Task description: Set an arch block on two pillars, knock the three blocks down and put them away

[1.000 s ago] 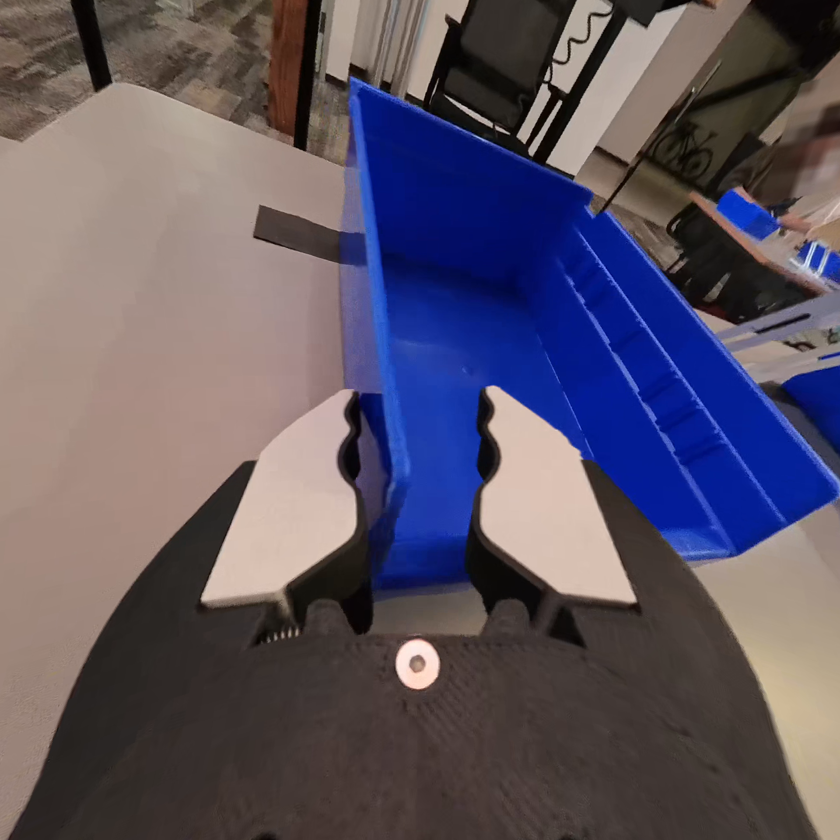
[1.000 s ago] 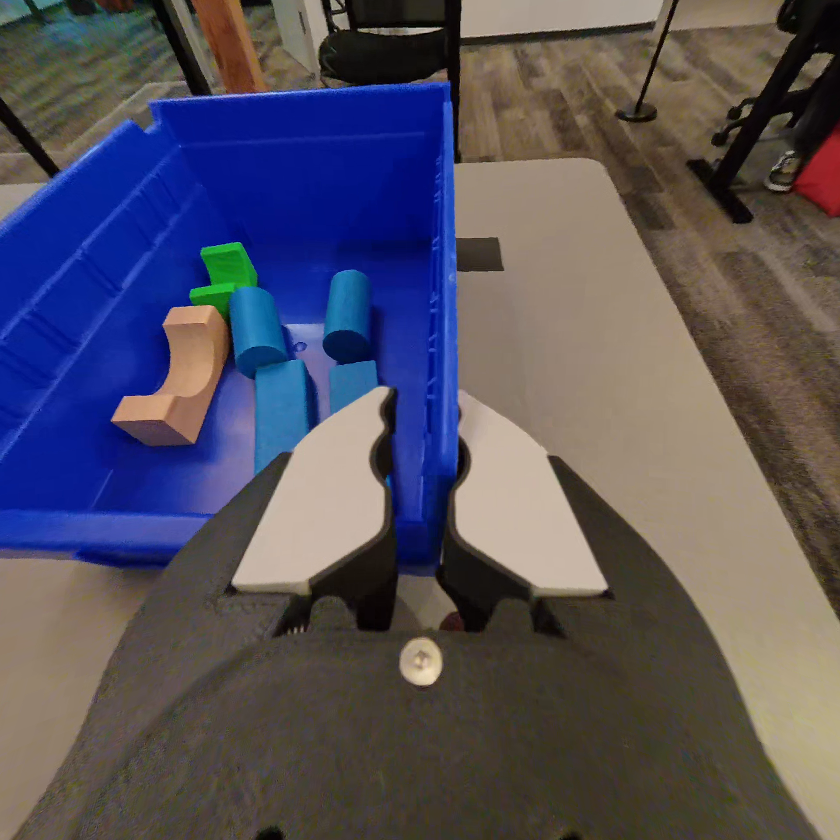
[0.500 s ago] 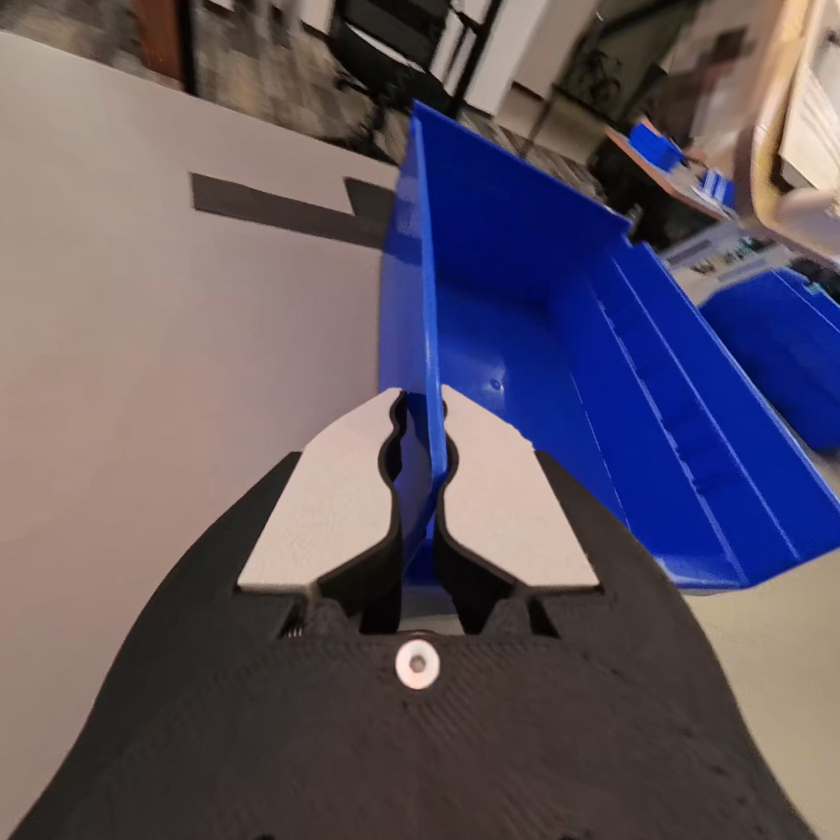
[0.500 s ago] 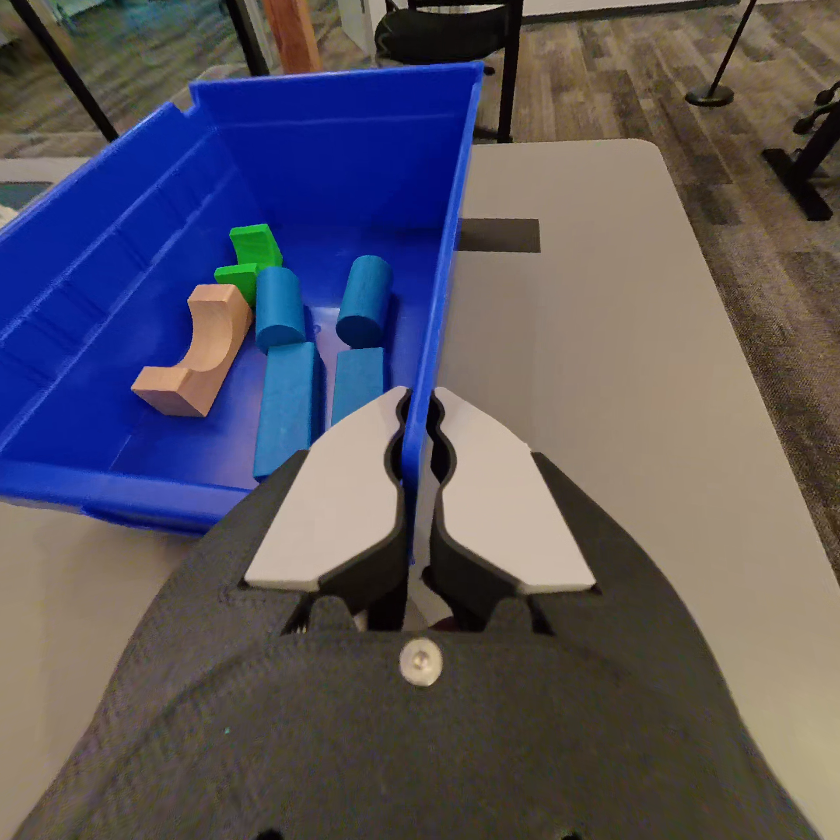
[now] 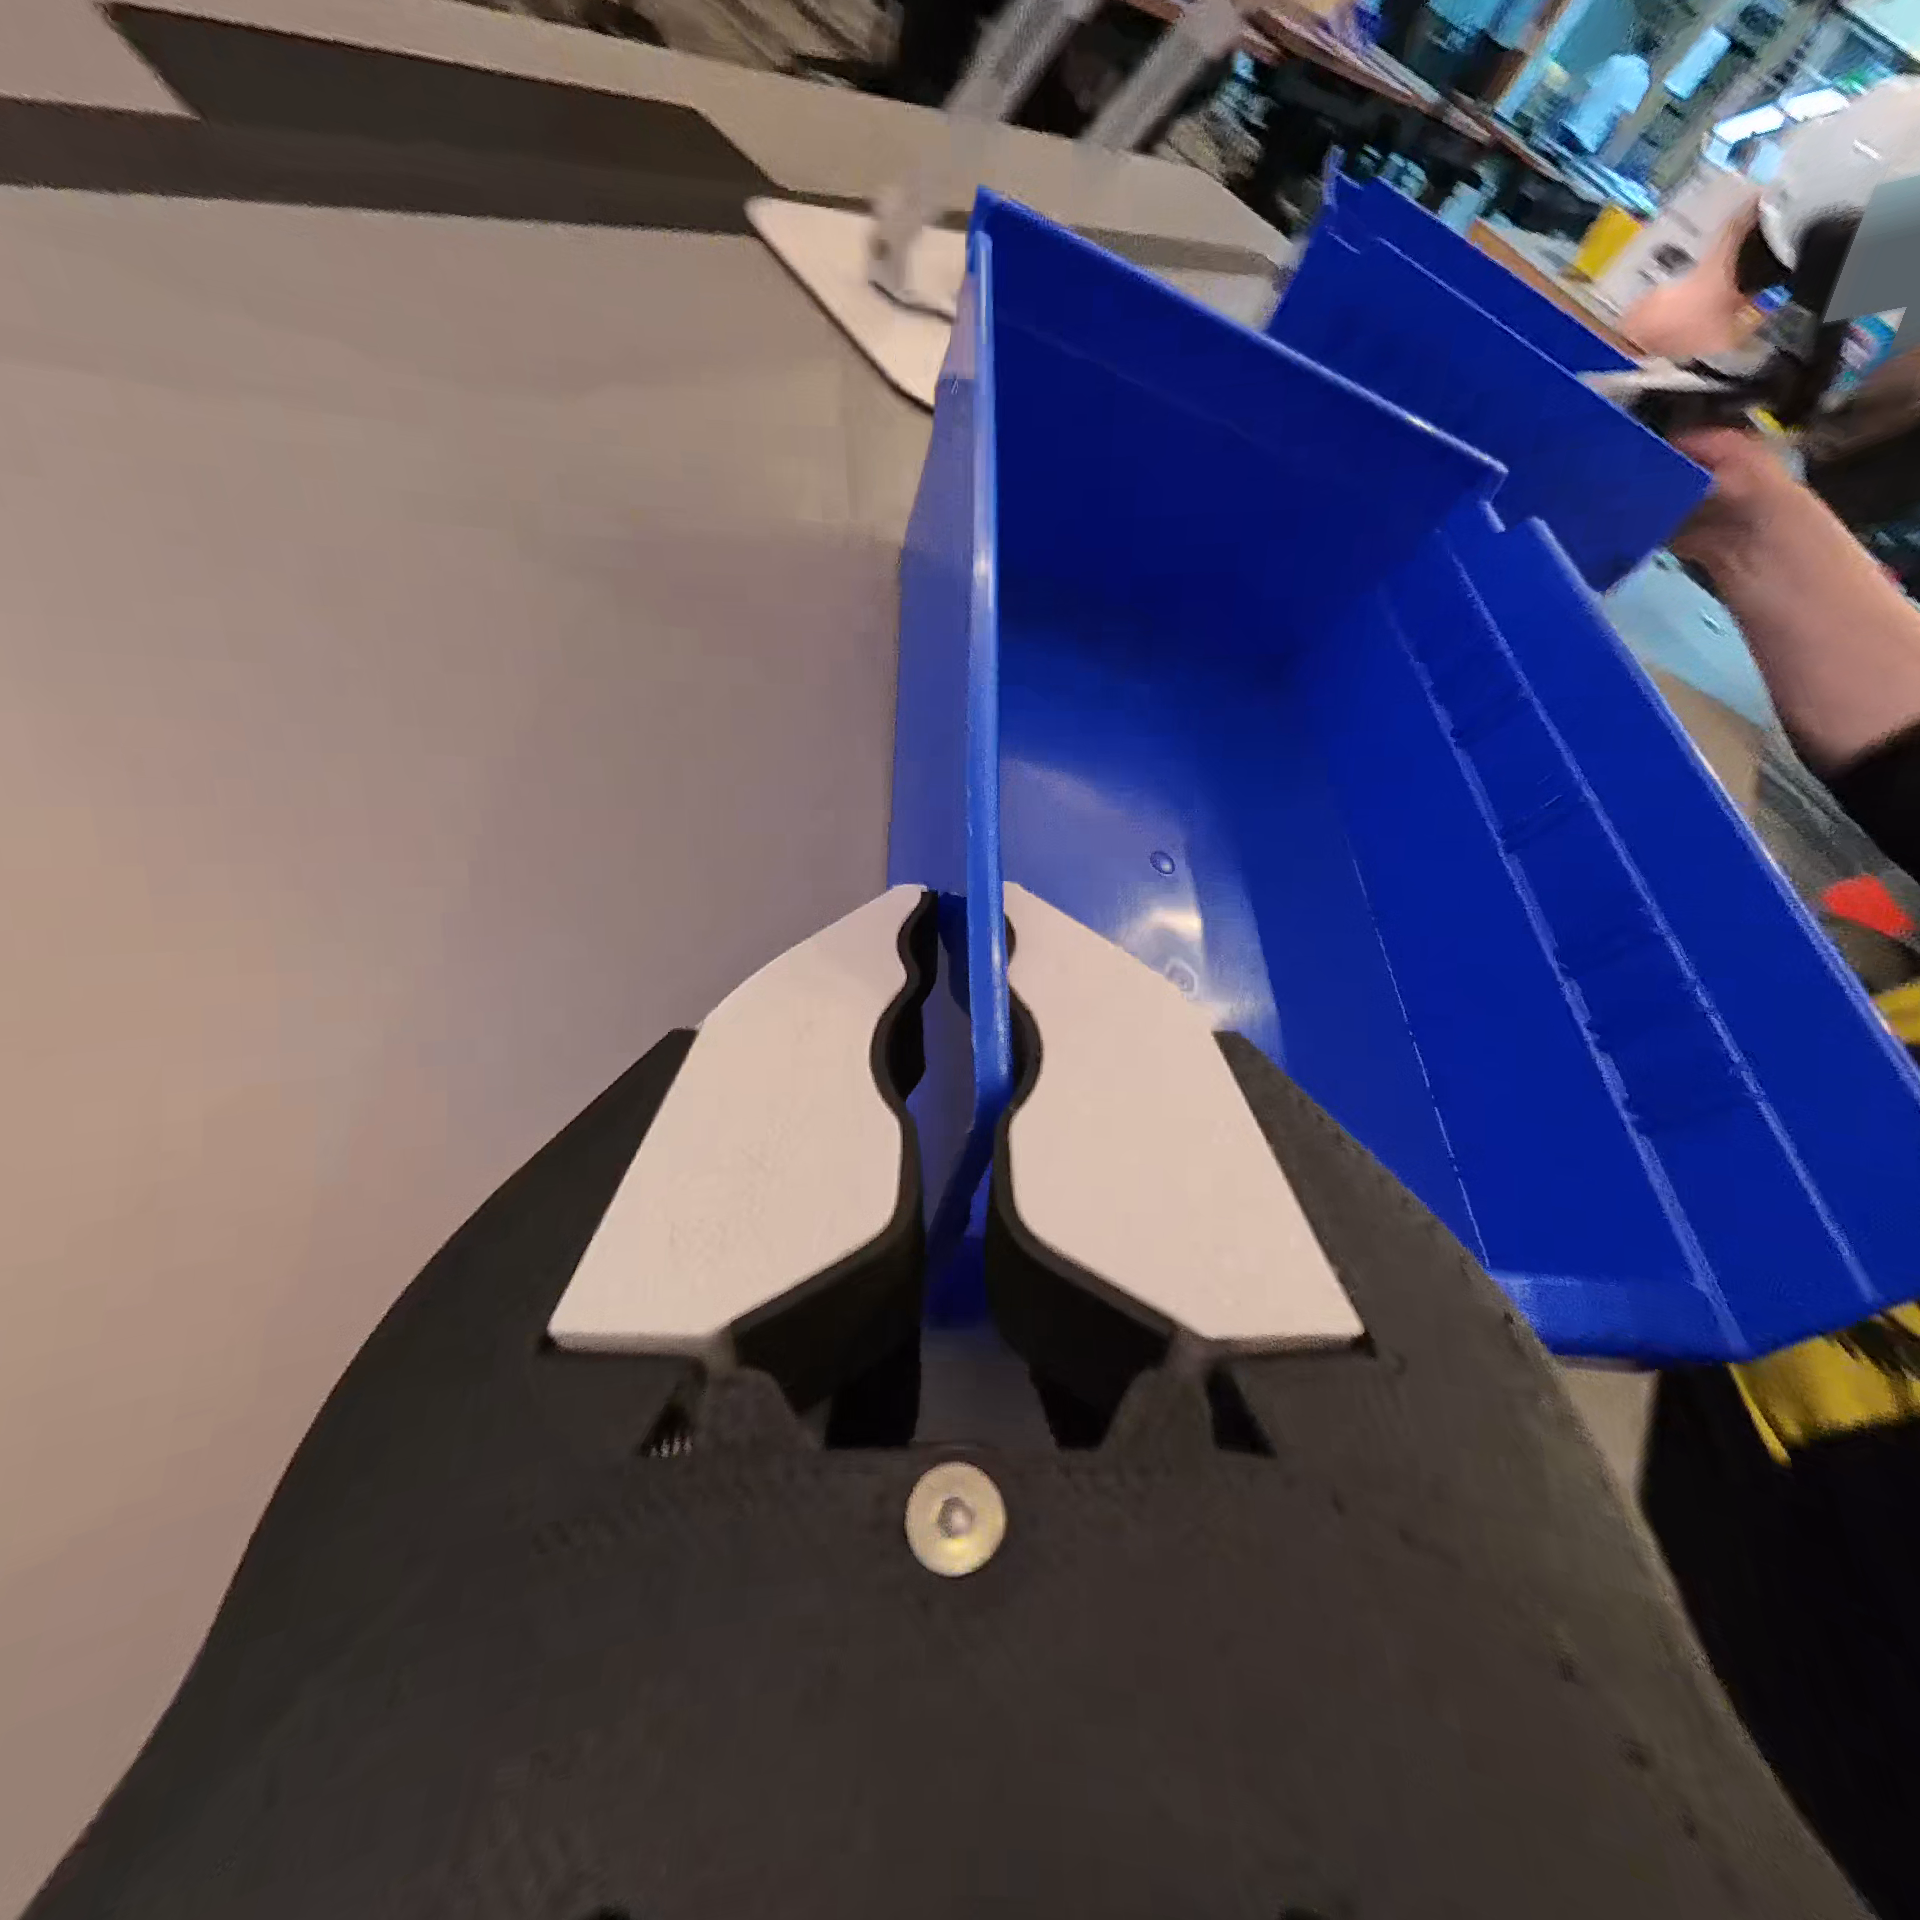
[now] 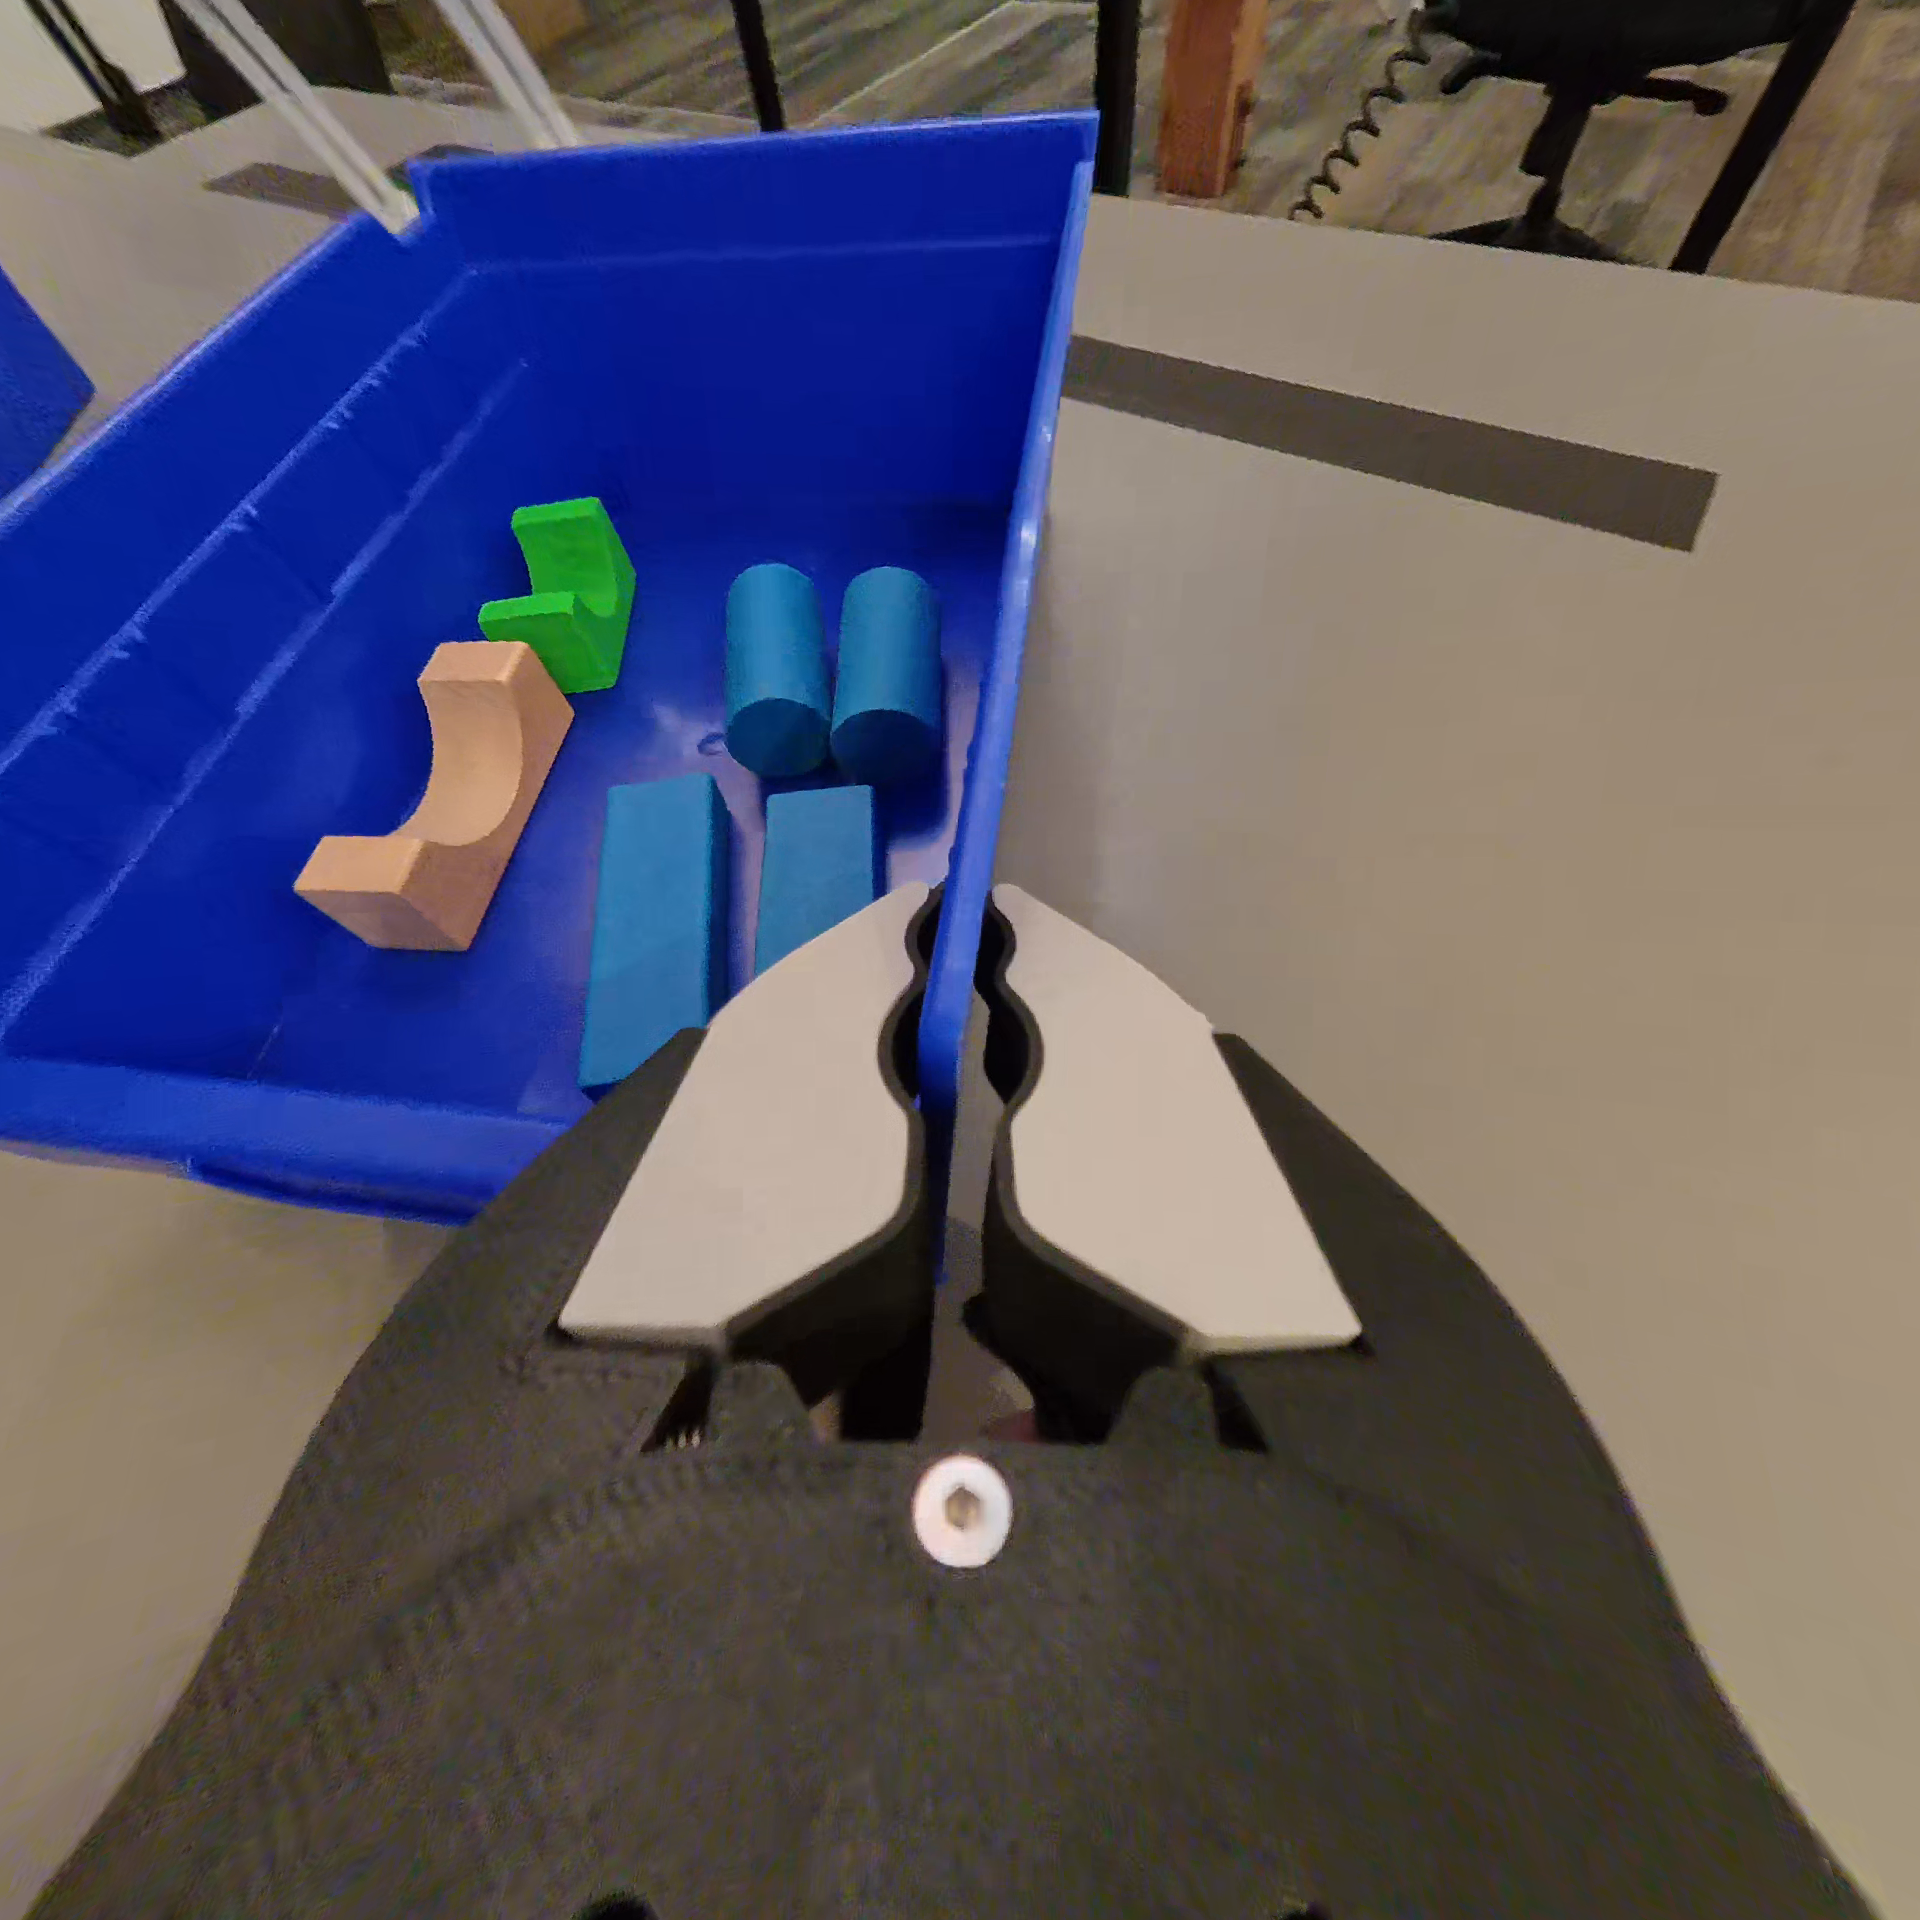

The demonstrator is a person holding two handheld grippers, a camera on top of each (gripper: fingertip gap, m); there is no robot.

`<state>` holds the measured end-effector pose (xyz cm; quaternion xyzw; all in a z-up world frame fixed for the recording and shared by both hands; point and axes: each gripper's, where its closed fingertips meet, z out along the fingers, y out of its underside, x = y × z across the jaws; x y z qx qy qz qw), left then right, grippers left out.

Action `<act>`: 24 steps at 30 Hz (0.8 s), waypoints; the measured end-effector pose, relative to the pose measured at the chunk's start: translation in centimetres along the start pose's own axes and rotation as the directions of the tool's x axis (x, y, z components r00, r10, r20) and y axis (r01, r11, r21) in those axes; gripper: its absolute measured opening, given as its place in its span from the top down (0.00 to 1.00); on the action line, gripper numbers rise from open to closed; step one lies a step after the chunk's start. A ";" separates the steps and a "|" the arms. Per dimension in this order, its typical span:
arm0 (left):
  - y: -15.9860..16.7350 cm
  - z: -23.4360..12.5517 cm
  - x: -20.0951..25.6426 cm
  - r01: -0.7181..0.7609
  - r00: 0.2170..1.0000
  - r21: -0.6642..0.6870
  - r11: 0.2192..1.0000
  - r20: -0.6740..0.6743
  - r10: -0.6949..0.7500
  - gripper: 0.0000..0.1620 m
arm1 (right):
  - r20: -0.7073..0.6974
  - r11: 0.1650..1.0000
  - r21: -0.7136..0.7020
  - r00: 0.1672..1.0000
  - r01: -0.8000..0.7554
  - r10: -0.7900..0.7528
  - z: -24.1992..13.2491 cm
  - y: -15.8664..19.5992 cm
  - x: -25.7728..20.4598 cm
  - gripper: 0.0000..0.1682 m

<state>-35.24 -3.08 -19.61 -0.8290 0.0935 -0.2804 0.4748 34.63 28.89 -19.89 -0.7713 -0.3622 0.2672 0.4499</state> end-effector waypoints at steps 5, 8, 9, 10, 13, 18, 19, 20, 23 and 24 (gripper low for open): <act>1.6 1.7 5.5 -0.074 0.984 -0.063 0.995 -0.164 0.063 0.96 | 0.145 0.996 -0.013 0.986 0.089 -0.086 0.3 0.0 -2.4 0.97; 2.1 4.0 9.0 -0.112 0.957 -0.094 0.989 -0.277 0.082 0.95 | 0.233 0.992 -0.010 0.965 0.124 -0.118 1.4 -0.3 -4.0 0.97; 2.3 4.7 10.3 -0.140 0.946 -0.108 0.984 -0.308 0.100 0.95 | 0.259 0.990 -0.010 0.957 0.138 -0.131 1.8 -0.5 -4.6 0.97; 2.5 5.5 11.4 -0.168 0.933 -0.119 0.979 -0.339 0.119 0.96 | 0.284 0.988 -0.012 0.948 0.151 -0.142 2.3 -0.7 -5.2 0.97; 2.8 7.8 14.4 -0.236 0.893 -0.142 0.961 -0.421 0.157 0.96 | 0.357 0.979 -0.017 0.916 0.201 -0.182 4.1 -1.4 -7.1 0.97; 2.6 11.1 17.6 -0.295 0.839 -0.152 0.943 -0.514 0.179 0.96 | 0.493 0.964 -0.018 0.841 0.265 -0.222 8.0 -2.9 -10.8 0.97; 2.5 11.7 18.0 -0.304 0.829 -0.154 0.940 -0.529 0.181 0.96 | 0.507 0.960 -0.016 0.830 0.279 -0.233 8.7 -3.2 -11.4 0.97; 2.6 12.1 18.6 -0.315 0.813 -0.158 0.936 -0.553 0.180 0.96 | 0.512 0.957 -0.017 0.824 0.290 -0.240 9.5 -3.7 -11.8 0.97; 2.8 13.0 20.0 -0.350 0.781 -0.164 0.922 -0.595 0.191 0.95 | 0.557 0.945 -0.013 0.787 0.327 -0.265 11.8 -4.6 -13.4 0.97; 2.8 13.3 20.3 -0.355 0.775 -0.164 0.920 -0.602 0.192 0.95 | 0.561 0.940 -0.012 0.781 0.341 -0.276 12.7 -4.9 -14.0 0.97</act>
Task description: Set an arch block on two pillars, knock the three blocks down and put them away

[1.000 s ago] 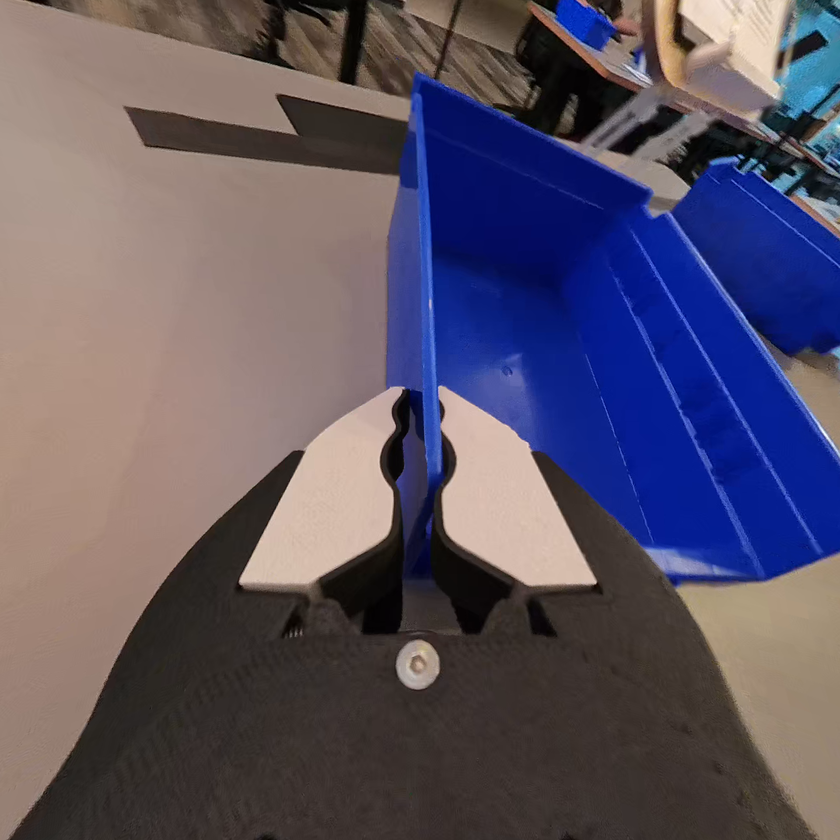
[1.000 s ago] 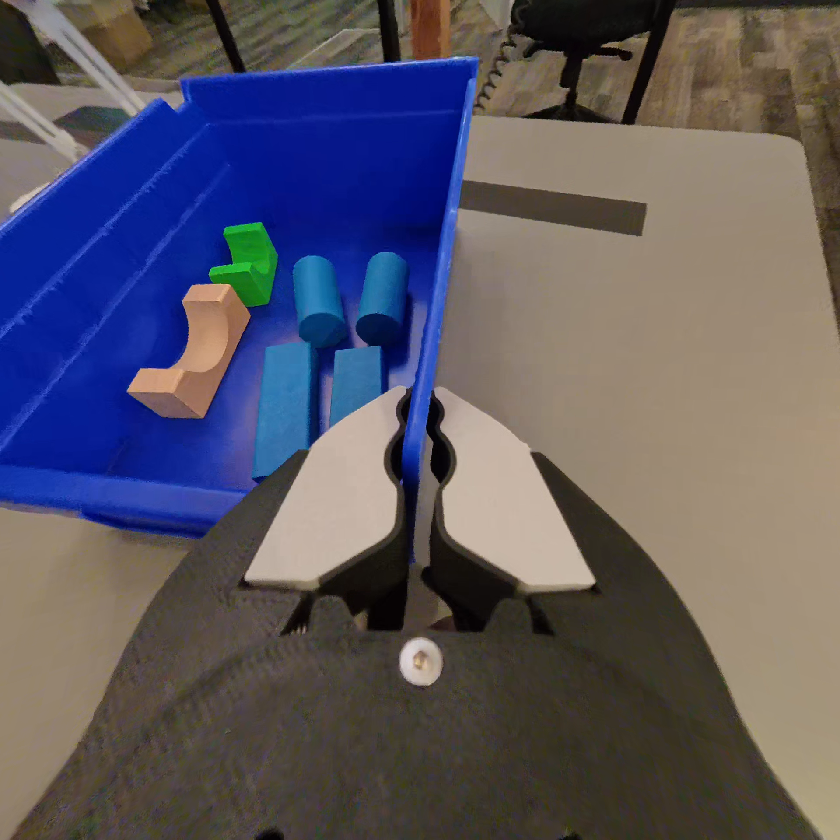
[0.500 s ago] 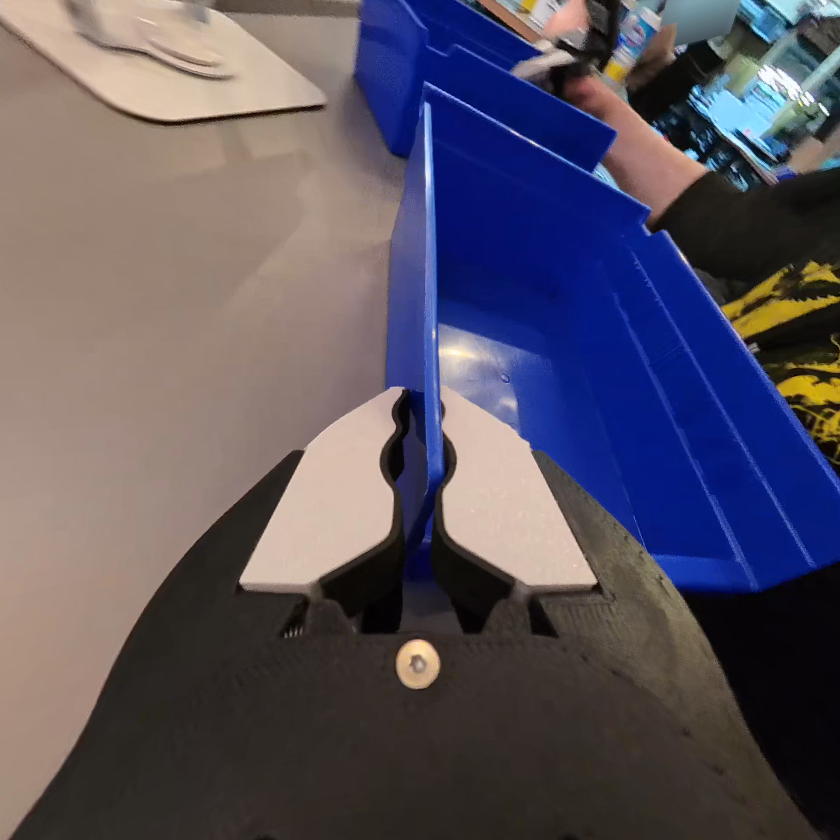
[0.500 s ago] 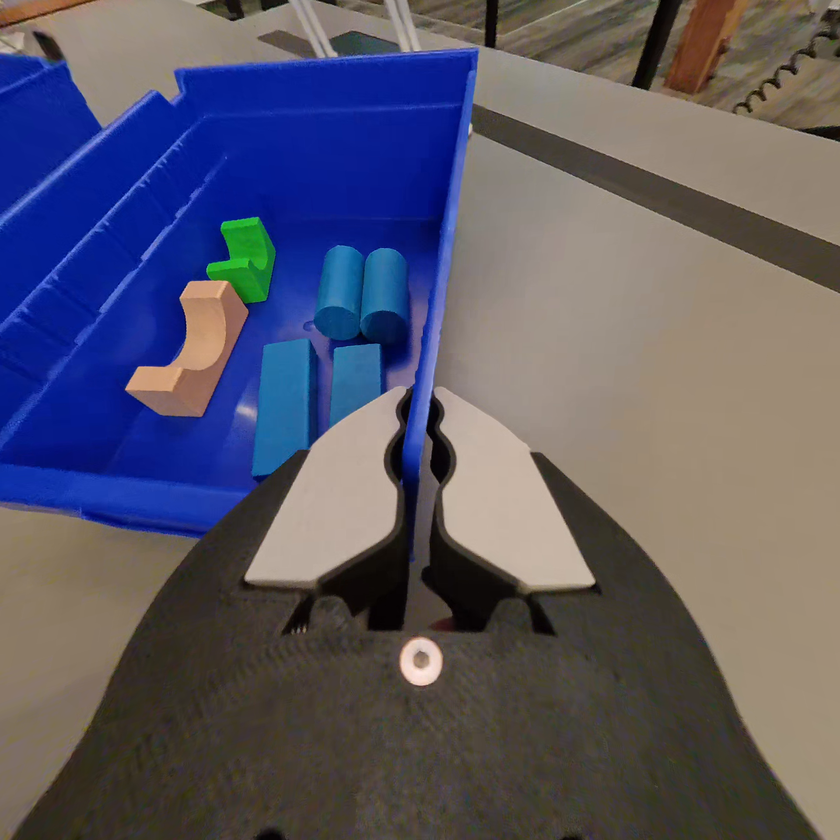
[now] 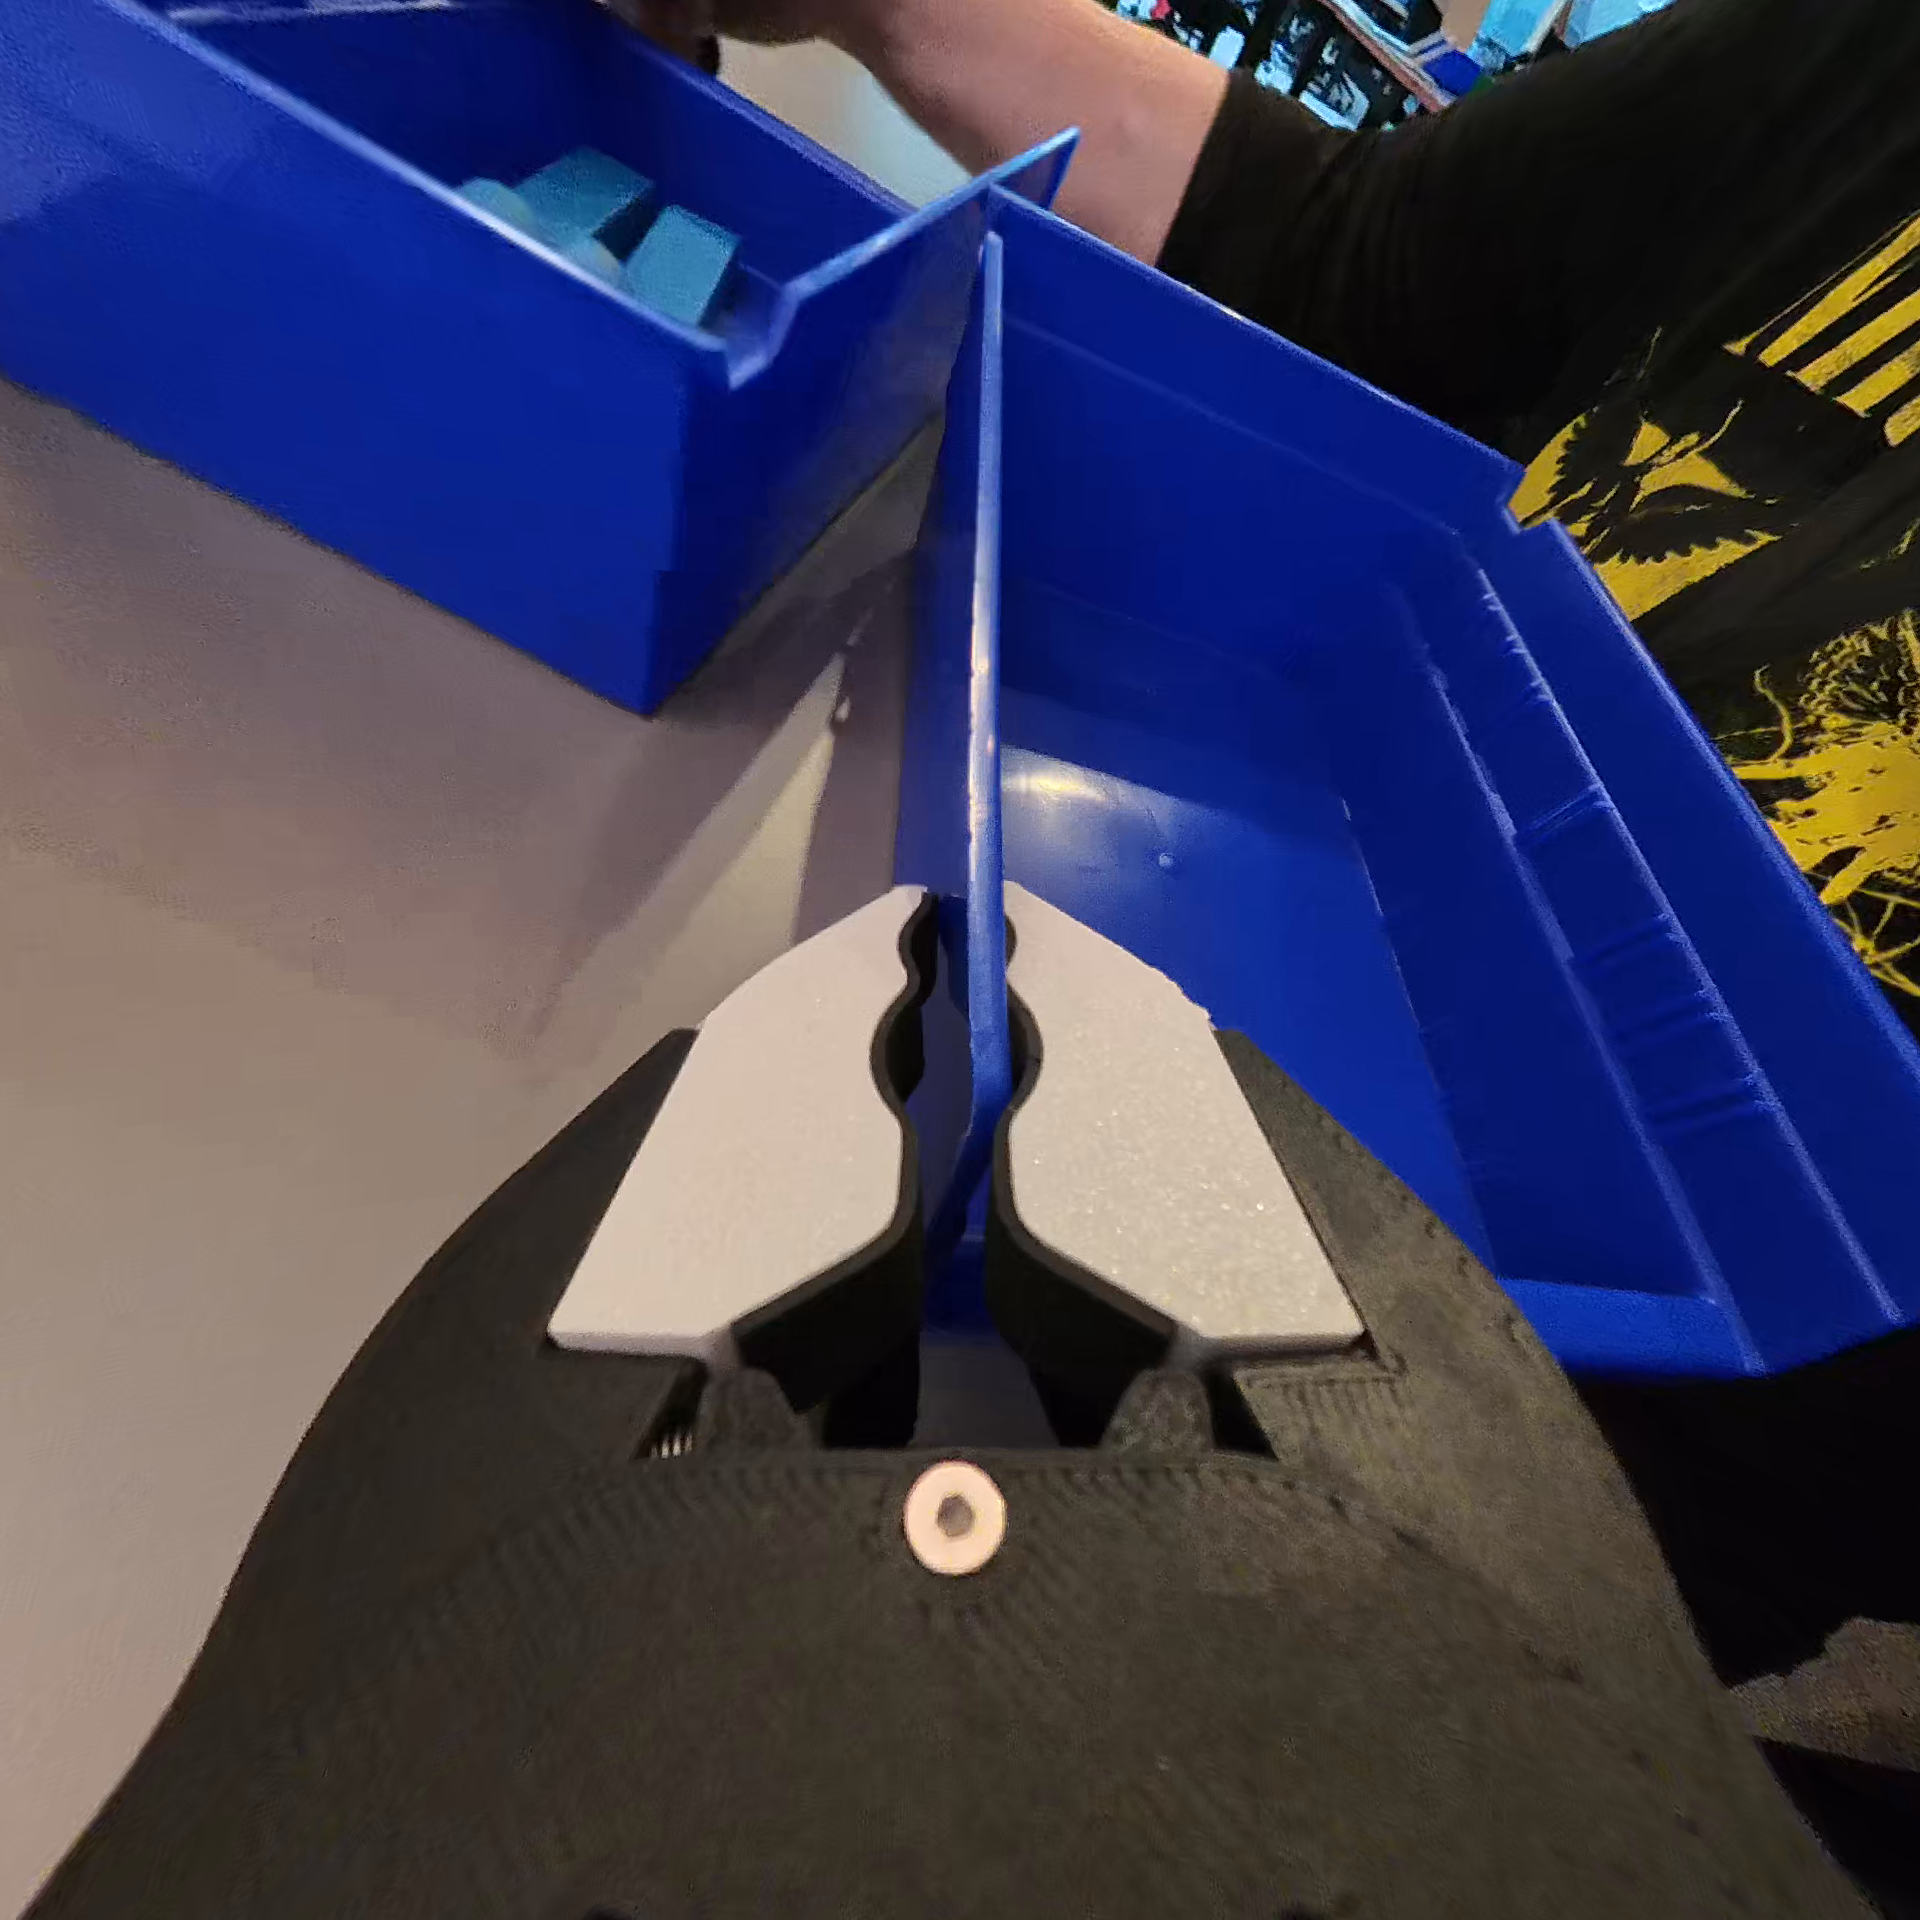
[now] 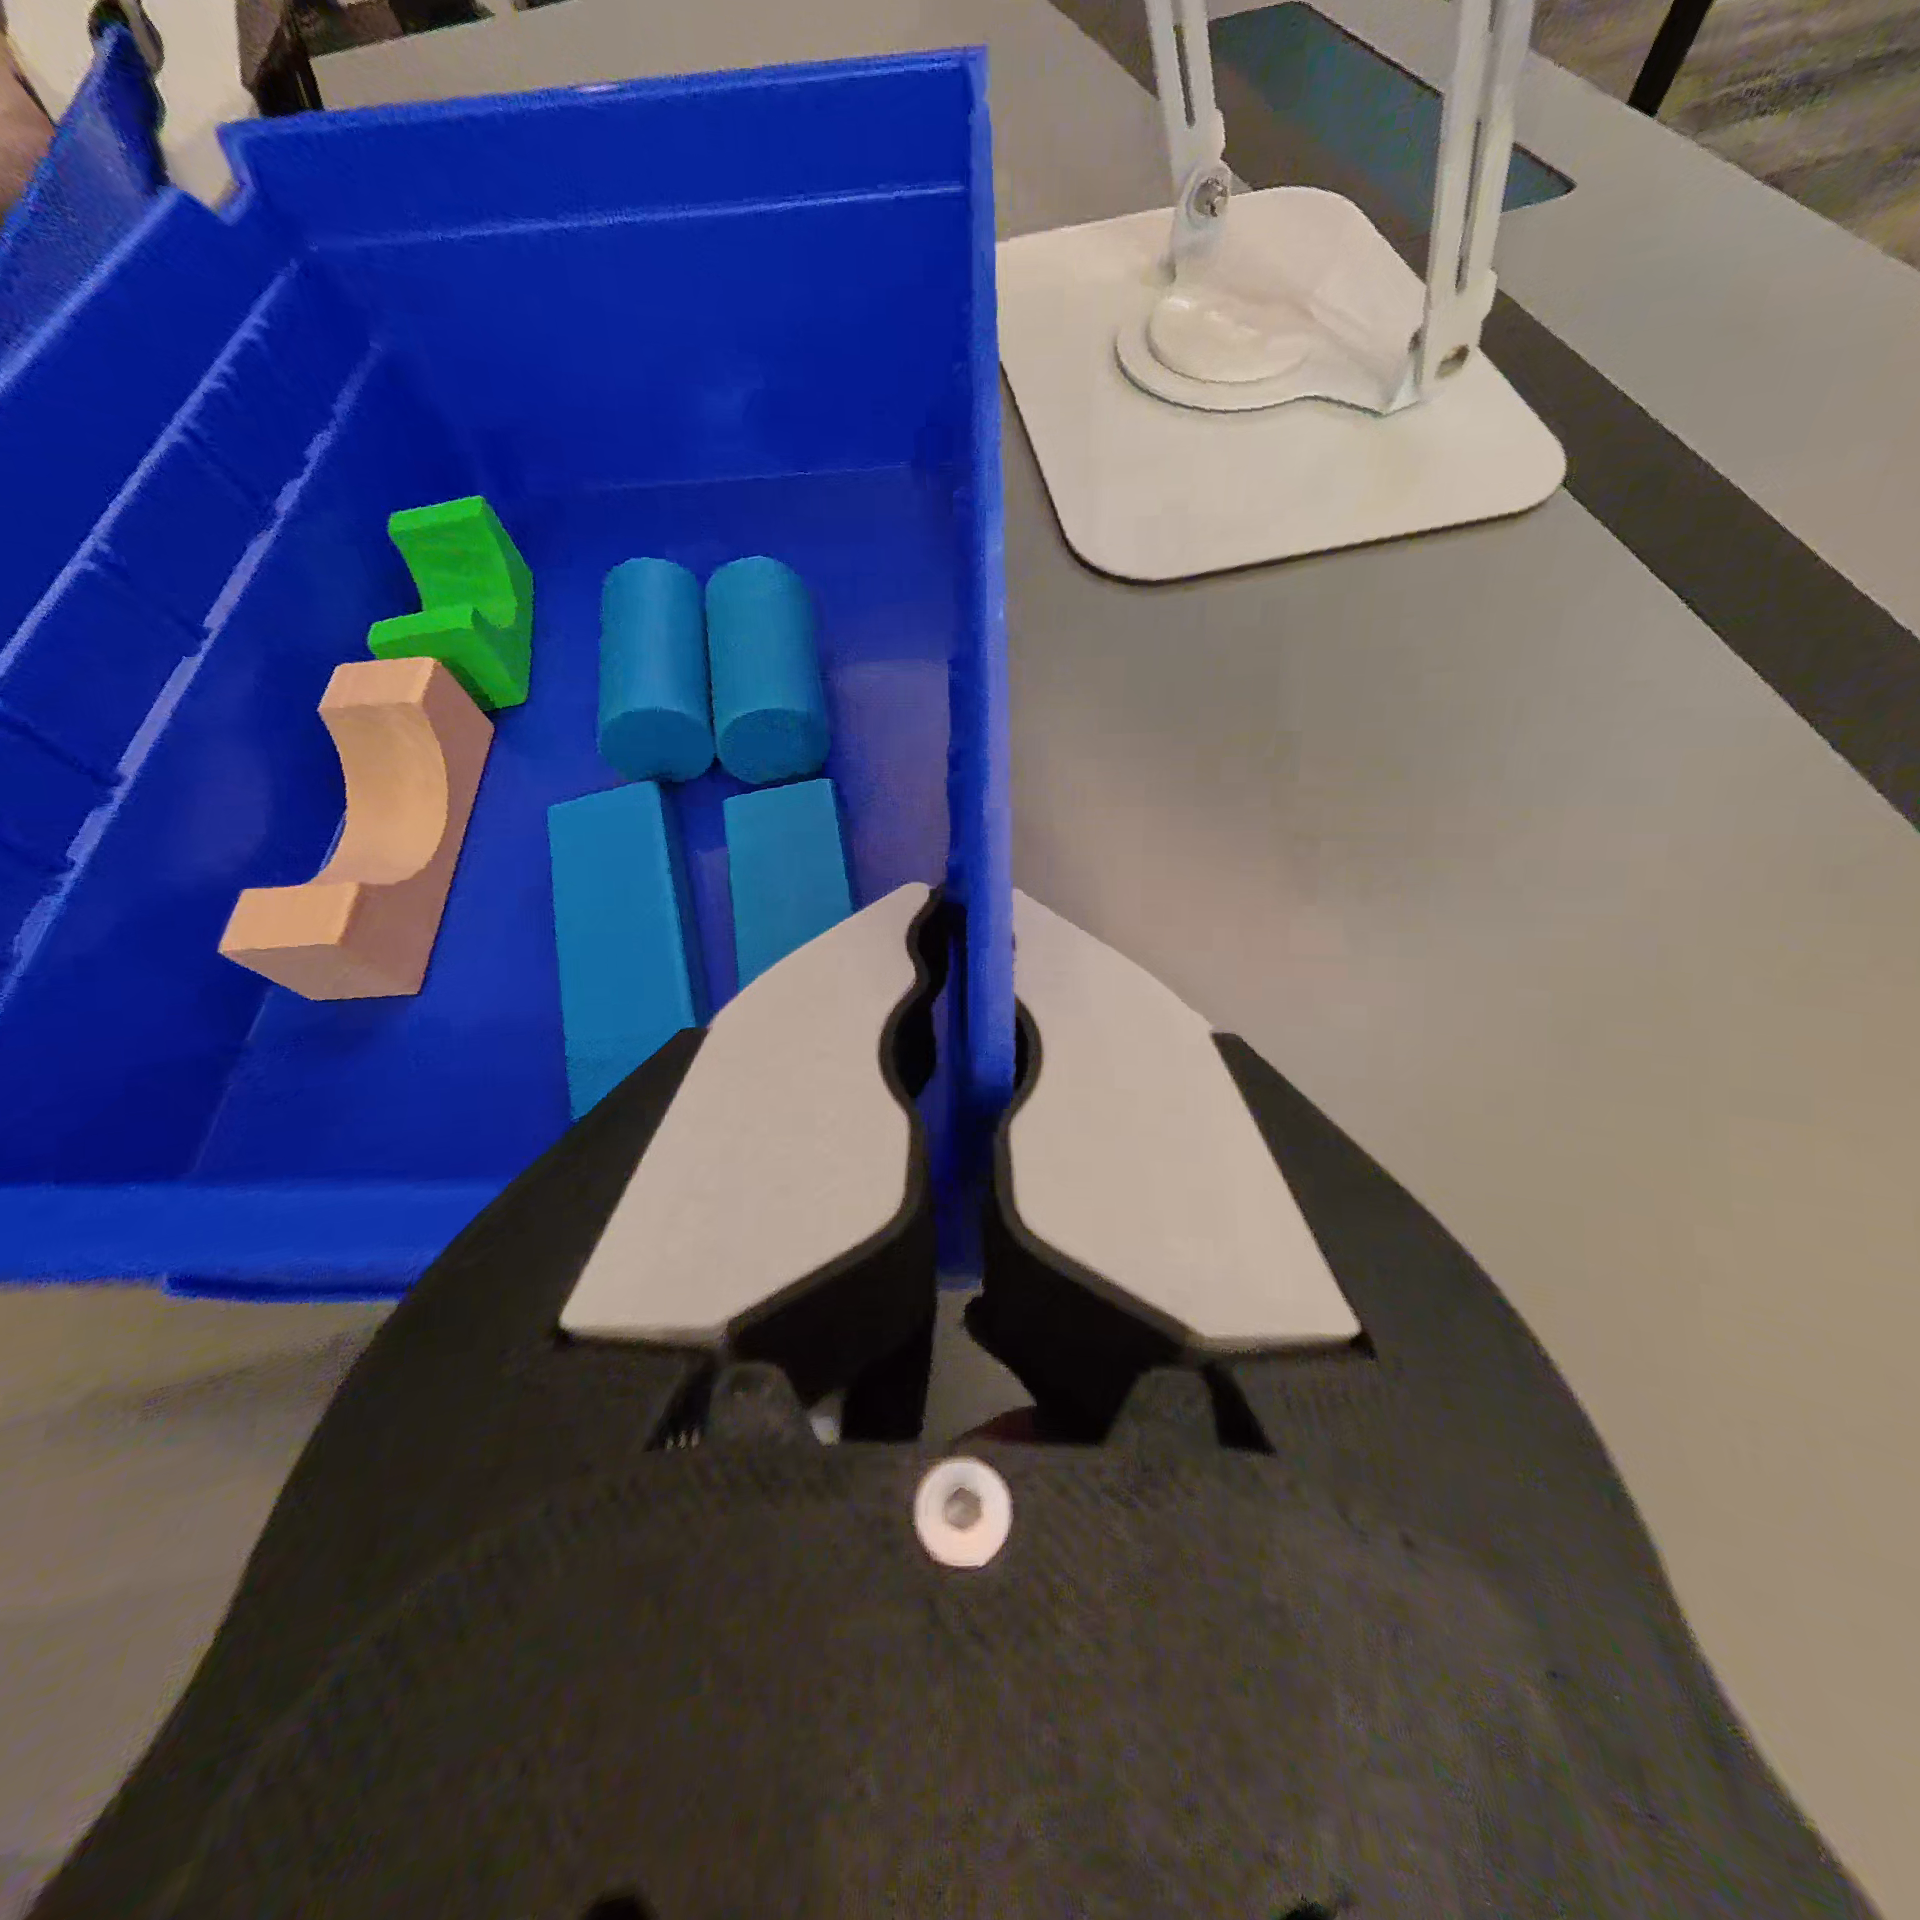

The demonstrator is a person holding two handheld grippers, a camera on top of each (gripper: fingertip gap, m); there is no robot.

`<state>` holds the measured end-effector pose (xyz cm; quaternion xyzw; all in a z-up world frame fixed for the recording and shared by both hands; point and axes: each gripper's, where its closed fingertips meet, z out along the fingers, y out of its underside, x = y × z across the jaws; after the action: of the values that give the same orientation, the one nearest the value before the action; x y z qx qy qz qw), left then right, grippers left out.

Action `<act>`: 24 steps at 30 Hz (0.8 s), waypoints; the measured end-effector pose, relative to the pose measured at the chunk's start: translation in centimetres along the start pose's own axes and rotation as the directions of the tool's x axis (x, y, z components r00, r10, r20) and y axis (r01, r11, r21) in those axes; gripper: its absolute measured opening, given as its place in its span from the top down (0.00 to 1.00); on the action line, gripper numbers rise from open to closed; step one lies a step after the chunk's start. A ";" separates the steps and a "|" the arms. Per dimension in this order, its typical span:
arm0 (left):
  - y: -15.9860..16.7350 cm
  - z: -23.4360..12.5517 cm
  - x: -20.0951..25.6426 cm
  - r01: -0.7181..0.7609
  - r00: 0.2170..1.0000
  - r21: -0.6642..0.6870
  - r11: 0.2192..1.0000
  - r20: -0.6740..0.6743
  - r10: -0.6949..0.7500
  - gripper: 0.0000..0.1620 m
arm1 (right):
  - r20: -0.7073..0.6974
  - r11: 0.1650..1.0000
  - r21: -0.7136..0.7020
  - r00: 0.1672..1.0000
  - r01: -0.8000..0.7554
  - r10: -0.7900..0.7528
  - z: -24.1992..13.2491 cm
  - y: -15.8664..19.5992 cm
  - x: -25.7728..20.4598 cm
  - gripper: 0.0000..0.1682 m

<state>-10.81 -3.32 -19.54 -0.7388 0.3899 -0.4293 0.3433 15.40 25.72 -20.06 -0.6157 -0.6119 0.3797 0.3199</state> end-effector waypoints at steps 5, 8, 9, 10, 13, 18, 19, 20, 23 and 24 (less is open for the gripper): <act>-0.8 1.9 0.3 -0.009 0.999 -0.008 1.000 -0.031 0.009 0.95 | 0.068 1.000 -0.016 0.998 0.017 -0.016 5.1 -2.8 0.0 0.97; -1.2 2.0 0.5 0.058 0.996 -0.009 0.998 -0.060 -0.059 0.84 | -0.033 0.997 -0.081 0.999 -0.007 0.005 6.5 -4.3 0.6 0.71; -1.8 1.1 0.9 0.102 0.991 0.020 0.995 -0.086 -0.100 0.71 | -0.087 0.995 -0.093 0.996 -0.044 0.036 5.9 -5.0 0.7 0.63; -2.6 -0.3 0.7 0.136 0.989 0.062 0.989 -0.066 -0.132 0.60 | -0.109 0.995 -0.076 0.993 -0.060 0.051 4.8 -6.1 0.0 0.65; -5.7 -5.4 -0.7 0.163 0.978 0.208 0.964 0.091 -0.185 0.53 | -0.221 0.993 -0.070 0.972 -0.100 0.083 0.7 -8.5 -3.4 0.60; -8.5 -6.0 -6.3 0.309 0.831 0.236 0.921 0.404 -0.382 0.46 | -0.157 0.967 -0.226 0.984 -0.116 0.081 -0.8 -7.0 -15.4 0.54; -8.7 -5.0 -7.1 0.336 0.813 0.211 0.918 0.428 -0.396 0.46 | -0.135 0.960 -0.251 0.986 -0.125 0.093 -0.4 -6.4 -17.6 0.53; -8.9 -4.0 -8.0 0.352 0.793 0.193 0.916 0.458 -0.401 0.45 | -0.092 0.954 -0.273 0.991 -0.122 0.101 0.2 -5.7 -20.0 0.52; -8.8 -1.6 -10.3 0.406 0.748 0.135 0.904 0.519 -0.413 0.50 | -0.035 0.949 -0.275 0.989 -0.151 0.147 2.1 -4.6 -24.9 0.48; -8.5 -1.0 -11.0 0.427 0.736 0.107 0.898 0.535 -0.414 0.50 | -0.085 0.953 -0.262 0.987 -0.152 0.134 2.3 -4.4 -25.0 0.45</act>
<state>-12.91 9.99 -16.01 -0.9024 0.1038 -0.2628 0.3254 12.06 0.86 -15.53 -0.7079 -0.6005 0.2953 0.2257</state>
